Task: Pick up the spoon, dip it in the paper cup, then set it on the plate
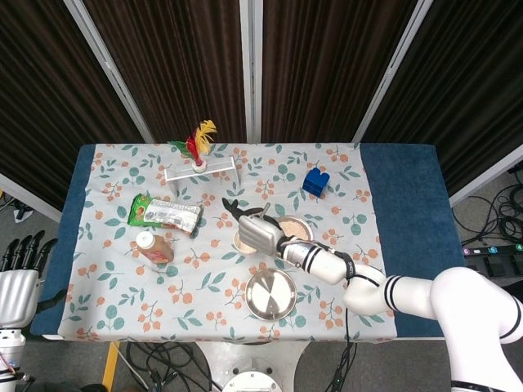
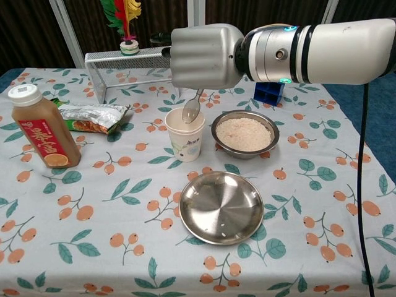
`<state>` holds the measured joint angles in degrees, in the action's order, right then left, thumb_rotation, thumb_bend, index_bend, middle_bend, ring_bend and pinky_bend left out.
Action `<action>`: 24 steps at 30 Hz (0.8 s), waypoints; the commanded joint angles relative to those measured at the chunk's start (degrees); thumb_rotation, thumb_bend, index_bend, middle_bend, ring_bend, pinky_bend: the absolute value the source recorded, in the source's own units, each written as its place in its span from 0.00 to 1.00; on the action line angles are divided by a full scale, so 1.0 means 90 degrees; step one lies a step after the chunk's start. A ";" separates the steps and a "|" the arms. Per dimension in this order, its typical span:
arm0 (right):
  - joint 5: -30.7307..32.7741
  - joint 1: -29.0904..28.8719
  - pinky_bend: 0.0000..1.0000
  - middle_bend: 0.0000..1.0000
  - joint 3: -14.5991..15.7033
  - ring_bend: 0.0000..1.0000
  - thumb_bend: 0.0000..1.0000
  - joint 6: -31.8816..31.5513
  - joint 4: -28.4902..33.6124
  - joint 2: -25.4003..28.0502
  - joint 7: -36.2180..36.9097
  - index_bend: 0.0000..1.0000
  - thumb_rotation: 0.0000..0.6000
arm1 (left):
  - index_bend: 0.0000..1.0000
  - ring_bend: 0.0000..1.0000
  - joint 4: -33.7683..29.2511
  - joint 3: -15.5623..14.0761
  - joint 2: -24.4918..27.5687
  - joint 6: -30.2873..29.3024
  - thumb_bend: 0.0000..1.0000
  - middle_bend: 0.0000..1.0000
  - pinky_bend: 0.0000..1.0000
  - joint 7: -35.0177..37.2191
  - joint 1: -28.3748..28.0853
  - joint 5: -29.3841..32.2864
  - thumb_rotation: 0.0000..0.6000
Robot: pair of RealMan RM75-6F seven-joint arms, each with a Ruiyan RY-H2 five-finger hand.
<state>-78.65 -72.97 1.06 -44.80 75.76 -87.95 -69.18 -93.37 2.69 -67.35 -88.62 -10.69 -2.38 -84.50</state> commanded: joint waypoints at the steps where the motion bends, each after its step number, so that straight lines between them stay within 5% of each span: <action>1: -0.0212 -0.0046 0.00 0.56 0.0023 0.21 0.33 -0.0046 -0.0155 -0.0140 -0.0327 0.59 1.00 | 0.19 0.07 -0.0046 -0.0013 0.0019 -0.0017 0.03 0.14 0.07 -0.0033 0.0028 0.0017 1.00; 12: 0.0526 0.0154 0.00 0.57 -0.0224 0.21 0.33 -0.0211 0.0177 -0.0425 -0.1700 0.59 1.00 | 0.19 0.07 -0.0026 -0.0027 -0.0025 -0.0085 0.03 0.14 0.07 0.0007 0.0083 -0.0004 1.00; 24: 0.1985 0.0352 0.00 0.68 -0.0355 0.36 0.33 -0.1186 0.0656 -0.1059 -0.4250 0.77 1.00 | 0.19 0.07 0.0091 -0.0042 -0.0091 -0.0120 0.03 0.14 0.07 0.0107 0.0131 -0.0021 1.00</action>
<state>-65.42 -70.40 -1.53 -52.25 79.78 -95.56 -101.74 -92.57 2.31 -68.15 -89.69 -9.74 -1.21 -84.70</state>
